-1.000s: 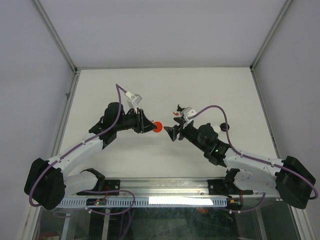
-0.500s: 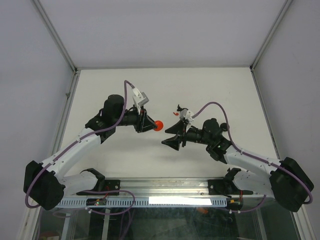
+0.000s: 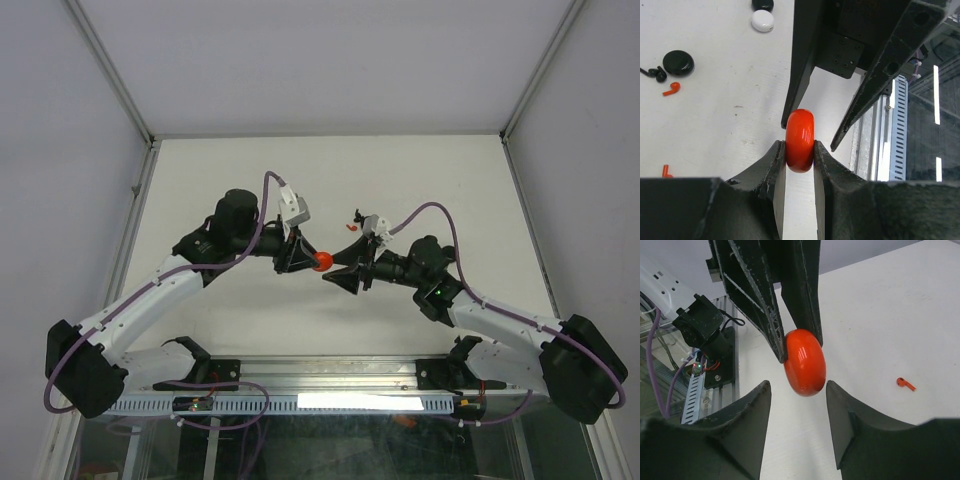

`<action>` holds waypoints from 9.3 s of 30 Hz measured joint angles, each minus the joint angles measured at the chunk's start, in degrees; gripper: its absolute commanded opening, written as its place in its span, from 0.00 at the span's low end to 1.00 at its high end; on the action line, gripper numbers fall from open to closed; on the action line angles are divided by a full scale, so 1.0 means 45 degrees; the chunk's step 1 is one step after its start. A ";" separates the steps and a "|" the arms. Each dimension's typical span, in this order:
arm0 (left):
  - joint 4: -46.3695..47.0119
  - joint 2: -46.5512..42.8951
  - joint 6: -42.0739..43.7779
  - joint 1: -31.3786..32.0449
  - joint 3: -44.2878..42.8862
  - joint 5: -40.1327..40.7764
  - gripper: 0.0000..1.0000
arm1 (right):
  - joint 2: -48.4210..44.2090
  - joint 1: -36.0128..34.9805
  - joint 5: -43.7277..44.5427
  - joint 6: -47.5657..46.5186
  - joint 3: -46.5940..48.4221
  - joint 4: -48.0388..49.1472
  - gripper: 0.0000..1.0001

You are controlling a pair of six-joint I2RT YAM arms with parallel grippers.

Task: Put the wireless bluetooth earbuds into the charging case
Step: Pick up the charging case at the center of the board, then open the charging case, then pick up the earbud from the center of the board.

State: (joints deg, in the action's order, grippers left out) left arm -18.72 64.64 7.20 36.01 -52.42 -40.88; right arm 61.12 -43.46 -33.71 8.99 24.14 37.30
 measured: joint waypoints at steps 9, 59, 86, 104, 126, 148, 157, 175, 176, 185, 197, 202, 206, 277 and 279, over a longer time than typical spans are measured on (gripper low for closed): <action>-0.0364 0.0141 0.0568 0.0350 -0.0418 -0.0248 0.00 | 0.0010 0.0097 -0.0408 0.0282 0.0005 0.0257 0.29; -0.0899 0.0374 0.1617 0.1098 -0.0894 -0.0500 0.00 | 0.0243 0.0418 -0.2312 0.0670 -0.0253 0.1938 0.38; -0.1039 0.0262 0.1899 0.1098 -0.0894 -0.0287 0.00 | 0.0228 0.0724 -0.2380 0.0690 -0.0442 0.2127 0.24; -0.0855 -0.0267 0.1783 0.1171 -0.0874 -0.0102 0.42 | 0.0253 0.0840 -0.2783 0.0996 -0.0457 0.2885 0.00; 0.0282 -0.0112 0.0602 0.1156 -0.0243 0.0369 0.57 | 0.0204 0.0879 -0.2803 0.1316 -0.0500 0.3016 0.00; 0.0767 -0.0209 -0.1224 0.1044 -0.0243 0.1423 0.55 | -0.0024 0.1078 -0.2652 0.1243 -0.0588 0.2851 0.00; 0.1156 -0.0228 -0.1559 0.0481 -0.0243 0.1817 0.56 | -0.0058 0.1015 -0.2997 0.1205 -0.0665 0.2599 0.00; 0.1491 -0.0102 -0.3458 0.0481 0.0112 0.5824 0.58 | -0.1724 0.1030 -0.0102 0.0049 -0.2225 0.1258 0.00; 0.1511 0.0087 -0.3701 0.0476 0.0112 0.6329 0.58 | -0.1914 0.1030 -0.0010 0.0015 -0.2341 0.1141 0.00; 0.1443 0.3235 -0.5221 0.0194 0.0010 0.9117 0.53 | -0.3181 0.1049 0.2637 -0.0607 -0.3007 0.0534 0.00; 0.1292 0.7237 -0.6426 -0.0627 -0.1428 1.0933 0.46 | -0.3521 0.1054 0.4075 -0.0889 -0.3376 0.0335 0.00; 0.1093 0.8335 -0.6479 -0.0690 -0.1996 1.1084 0.39 | -0.3541 0.1054 0.4124 -0.0933 -0.3395 0.0335 0.00; 0.0811 0.8762 -0.6479 -0.0690 -0.2365 1.1064 0.35 | -0.3657 0.1054 0.4172 -0.0937 -0.3444 0.0325 0.00; -0.1486 0.7504 -0.6183 0.0403 -0.1253 1.2060 0.37 | -0.3983 0.1054 0.4294 -0.0933 -0.3517 0.0330 0.00; -0.1549 0.7422 -0.6183 0.0389 -0.1151 1.2264 0.37 | -0.3939 0.1054 0.4294 -0.0933 -0.3517 0.0330 0.00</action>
State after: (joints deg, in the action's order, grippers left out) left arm -25.69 98.04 -20.62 37.76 -57.60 14.31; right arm 43.40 -38.72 -14.39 4.80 8.32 38.79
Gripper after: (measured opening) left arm 0.367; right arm 0.277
